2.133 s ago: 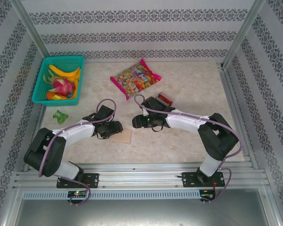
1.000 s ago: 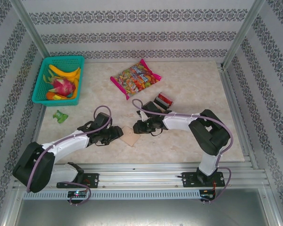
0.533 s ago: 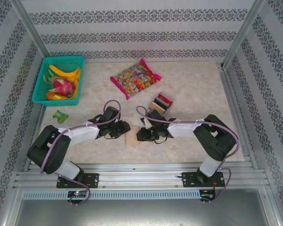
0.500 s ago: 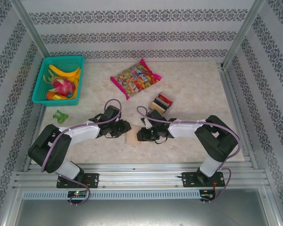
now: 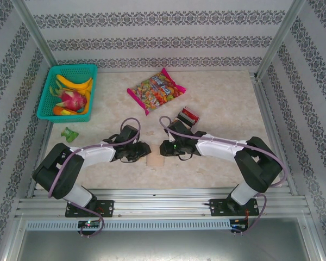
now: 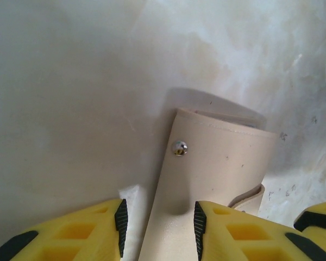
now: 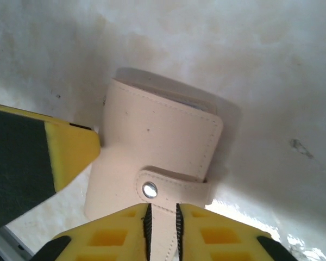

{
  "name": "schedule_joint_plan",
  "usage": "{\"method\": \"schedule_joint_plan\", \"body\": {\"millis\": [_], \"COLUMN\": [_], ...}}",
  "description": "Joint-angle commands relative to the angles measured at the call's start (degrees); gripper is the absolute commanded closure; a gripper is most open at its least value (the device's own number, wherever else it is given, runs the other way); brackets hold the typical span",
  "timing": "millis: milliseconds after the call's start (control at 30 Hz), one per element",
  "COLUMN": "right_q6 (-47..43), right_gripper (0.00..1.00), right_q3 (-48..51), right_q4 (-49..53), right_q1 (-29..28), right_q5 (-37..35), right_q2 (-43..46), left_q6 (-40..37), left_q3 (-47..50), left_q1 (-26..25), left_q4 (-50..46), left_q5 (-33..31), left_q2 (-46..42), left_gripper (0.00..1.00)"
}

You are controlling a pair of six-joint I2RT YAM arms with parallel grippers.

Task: Put the credit cards into the card holder
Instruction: Pick up the card holder at the bottom-center of the table.

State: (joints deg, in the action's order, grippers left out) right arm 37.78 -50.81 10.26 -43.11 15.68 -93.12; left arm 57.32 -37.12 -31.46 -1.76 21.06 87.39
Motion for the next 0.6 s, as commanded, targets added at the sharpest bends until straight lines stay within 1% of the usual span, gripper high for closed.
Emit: {"method": "schedule_joint_plan", "body": {"millis": [0, 67, 133, 200, 367, 433, 533, 567], "right_q6": [0.8, 0.9, 1.3, 2.0, 3.3, 3.6, 3.7, 3.8], "right_gripper": [0.79, 0.81, 0.82, 0.83, 0.84, 0.84, 0.83, 0.82], "right_q3": [-1.9, -2.1, -1.8, -0.9, 1.2, 2.0, 2.6, 2.6], "right_q4": [0.8, 2.1, 2.0, 0.6, -0.3, -1.1, -2.1, -2.1], "right_q1": [-0.8, -0.4, -0.2, -0.2, 0.4, 0.7, 1.0, 1.0], "right_q5": [-0.7, -2.0, -1.7, -0.8, -1.6, -1.6, -1.1, -1.0], "right_q2": [-2.5, -3.8, -5.0, -6.0, -7.5, -7.7, -7.6, -7.6], "left_q6": [0.3, 0.2, 0.0, -0.4, -0.9, -0.9, -0.9, -0.8], "left_q3": [0.4, 0.2, 0.1, -0.4, -1.3, -1.3, -1.1, -1.0], "left_q1": [-0.7, -0.7, -0.7, -0.7, -0.7, -0.7, -0.8, -0.8], "left_q4": [2.6, 3.4, 4.2, 4.7, 7.1, 7.8, 8.8, 9.1], "left_q5": [1.6, 2.3, 2.9, 4.0, 7.0, 7.5, 7.6, 7.5], "left_q2": [-0.4, 0.1, 0.5, 1.1, 2.6, 2.5, 1.7, 1.5], "left_gripper": [0.60, 0.60, 0.59, 0.59, 0.60, 0.62, 0.68, 0.72]}}
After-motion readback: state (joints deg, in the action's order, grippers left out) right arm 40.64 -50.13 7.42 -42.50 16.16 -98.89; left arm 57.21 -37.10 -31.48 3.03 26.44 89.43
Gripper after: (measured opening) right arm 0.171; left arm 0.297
